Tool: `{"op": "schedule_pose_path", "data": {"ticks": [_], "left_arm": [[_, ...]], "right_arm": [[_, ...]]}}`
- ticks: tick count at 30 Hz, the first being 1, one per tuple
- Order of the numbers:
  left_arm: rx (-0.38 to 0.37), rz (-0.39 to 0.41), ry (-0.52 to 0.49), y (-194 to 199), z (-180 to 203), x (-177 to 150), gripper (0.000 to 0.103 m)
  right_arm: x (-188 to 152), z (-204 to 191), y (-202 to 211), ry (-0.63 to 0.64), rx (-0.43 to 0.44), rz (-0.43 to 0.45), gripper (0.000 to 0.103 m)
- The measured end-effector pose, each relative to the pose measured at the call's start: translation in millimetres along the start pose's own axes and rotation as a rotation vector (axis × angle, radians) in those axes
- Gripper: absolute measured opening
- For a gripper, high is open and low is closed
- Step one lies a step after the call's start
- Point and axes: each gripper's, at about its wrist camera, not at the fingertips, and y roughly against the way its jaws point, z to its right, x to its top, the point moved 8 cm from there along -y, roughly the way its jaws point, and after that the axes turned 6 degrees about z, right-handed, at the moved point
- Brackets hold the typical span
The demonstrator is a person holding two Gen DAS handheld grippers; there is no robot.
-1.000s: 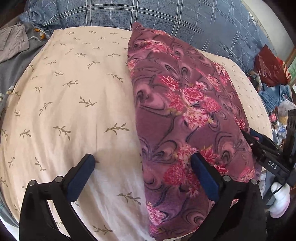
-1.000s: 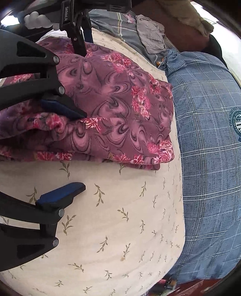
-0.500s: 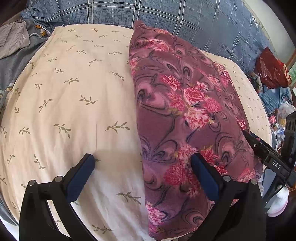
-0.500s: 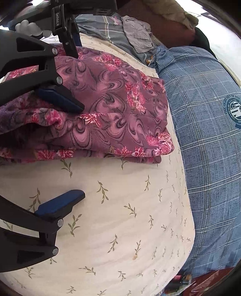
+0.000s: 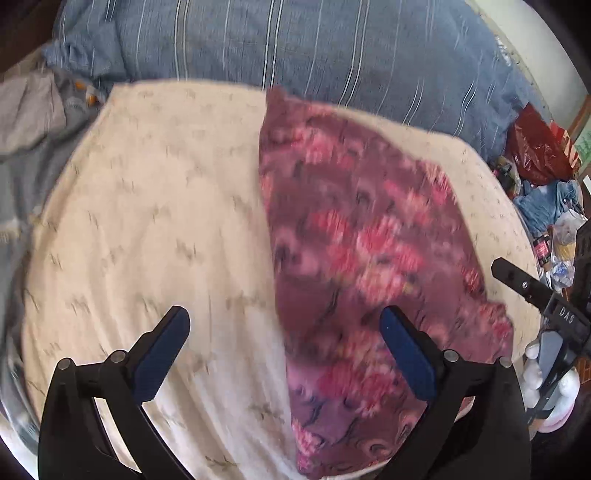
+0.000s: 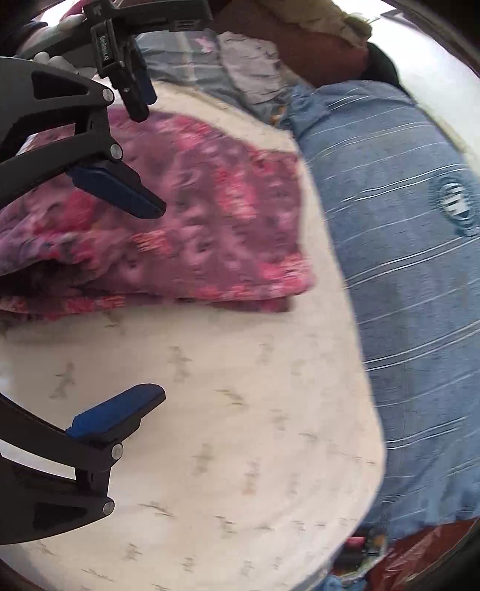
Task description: Fold small clothes
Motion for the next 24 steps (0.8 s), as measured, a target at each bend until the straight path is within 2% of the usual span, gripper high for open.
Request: {"op": "schedule_pose_path", "data": {"ticks": [4,7,8,9,10,11,12,13,14,15,17,20,24], "left_arm": [[0.115,0.043,-0.075,-12.4,5.7,38.8,0.103],[0.143,0.042,-0.091,-28.6,8.6,54.6,0.103],[0.144,0.039,-0.09,-33.0,9.6,57.6,0.103],[0.143,0.037,-0.092,-36.7,10.5,60.5,0.103],[0.146,0.034,-0.096,-40.0,11.1,62.8,0.103],[0.149,0.032,-0.1,-42.9,11.4,63.7,0.103],[0.151,0.03,-0.104,-45.3,12.8,65.6,0.103],[0.148,0.027,-0.106,-48.2,13.8,67.5,0.103],[0.146,0.026,-0.104,-49.8,13.1,66.7,0.103],[0.145,0.024,-0.103,-53.1,12.9,68.6,0.103],[0.145,0.014,-0.099,-58.8,13.0,70.3,0.103],[0.142,-0.015,-0.079,-69.2,13.3,69.6,0.103],[0.143,-0.019,-0.067,-70.1,12.5,73.1,0.103]], "right_arm": [[30.0,-8.1,-19.4,-0.05,0.09,-0.023,0.093],[42.6,-11.3,-51.1,-0.054,0.082,-0.066,0.09],[43.8,-12.5,-60.5,-0.056,0.077,-0.085,0.085],[43.6,-14.1,-69.7,-0.054,0.072,-0.106,0.073],[42.9,-15.7,-79.6,-0.047,0.069,-0.135,0.066],[41.8,-16.9,-89.2,-0.039,0.065,-0.162,0.049],[41.3,-18.2,-96.3,-0.027,0.058,-0.179,0.038],[42.3,-18.0,-96.8,-0.012,0.043,-0.174,0.033],[47.3,-18.3,-94.4,0.005,0.033,-0.143,0.015],[52.7,-18.4,-89.6,0.008,0.044,-0.108,0.009],[55.3,-10.7,-83.1,-0.041,0.069,-0.073,0.008],[43.0,-0.1,-99.8,-0.052,0.05,-0.129,0.008],[47.3,-3.3,-95.9,-0.052,0.051,-0.111,0.009]]}}
